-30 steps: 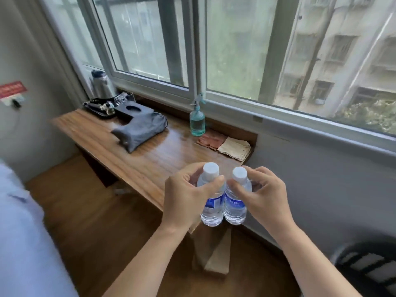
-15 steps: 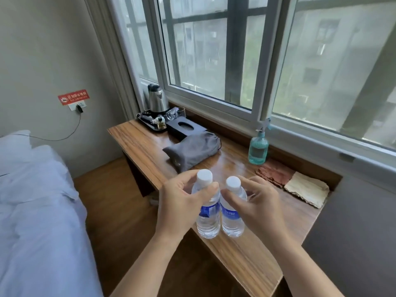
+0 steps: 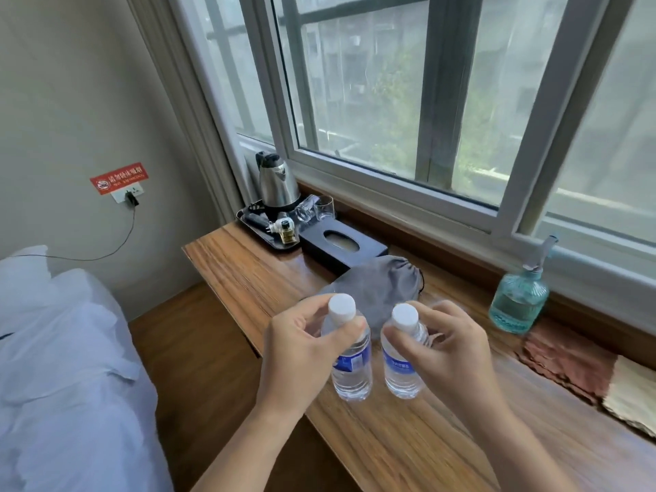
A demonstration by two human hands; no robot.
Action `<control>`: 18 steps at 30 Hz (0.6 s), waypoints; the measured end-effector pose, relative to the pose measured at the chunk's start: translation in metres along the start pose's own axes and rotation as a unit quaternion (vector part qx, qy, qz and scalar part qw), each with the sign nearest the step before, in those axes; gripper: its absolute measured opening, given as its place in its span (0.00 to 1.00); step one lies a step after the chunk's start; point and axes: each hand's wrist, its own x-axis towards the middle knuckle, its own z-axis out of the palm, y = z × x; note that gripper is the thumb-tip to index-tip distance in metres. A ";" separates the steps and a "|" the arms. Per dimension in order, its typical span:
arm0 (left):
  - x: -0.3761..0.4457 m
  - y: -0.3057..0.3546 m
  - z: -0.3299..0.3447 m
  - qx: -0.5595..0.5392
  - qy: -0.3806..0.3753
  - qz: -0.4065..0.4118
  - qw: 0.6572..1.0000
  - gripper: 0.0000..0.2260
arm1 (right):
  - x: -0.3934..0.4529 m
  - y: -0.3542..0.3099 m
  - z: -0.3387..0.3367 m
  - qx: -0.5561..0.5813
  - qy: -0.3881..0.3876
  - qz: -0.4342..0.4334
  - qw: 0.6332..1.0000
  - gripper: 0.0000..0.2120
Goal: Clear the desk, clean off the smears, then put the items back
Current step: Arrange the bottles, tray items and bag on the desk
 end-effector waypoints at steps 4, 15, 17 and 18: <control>0.048 -0.019 -0.009 -0.012 -0.032 0.002 0.999 0.13 | 0.027 0.004 0.023 -0.010 0.018 0.025 0.999 0.13; 0.158 -0.062 0.037 -0.070 -0.303 0.042 0.949 0.14 | 0.033 0.011 0.050 -0.097 0.218 0.156 0.958 0.11; 0.166 -0.065 0.054 -0.081 -0.357 0.051 0.929 0.12 | 0.027 0.012 0.048 -0.113 0.264 0.181 0.941 0.10; 0.169 -0.068 0.063 -0.086 -0.378 0.053 0.920 0.13 | 0.025 0.012 0.045 -0.114 0.280 0.193 0.934 0.10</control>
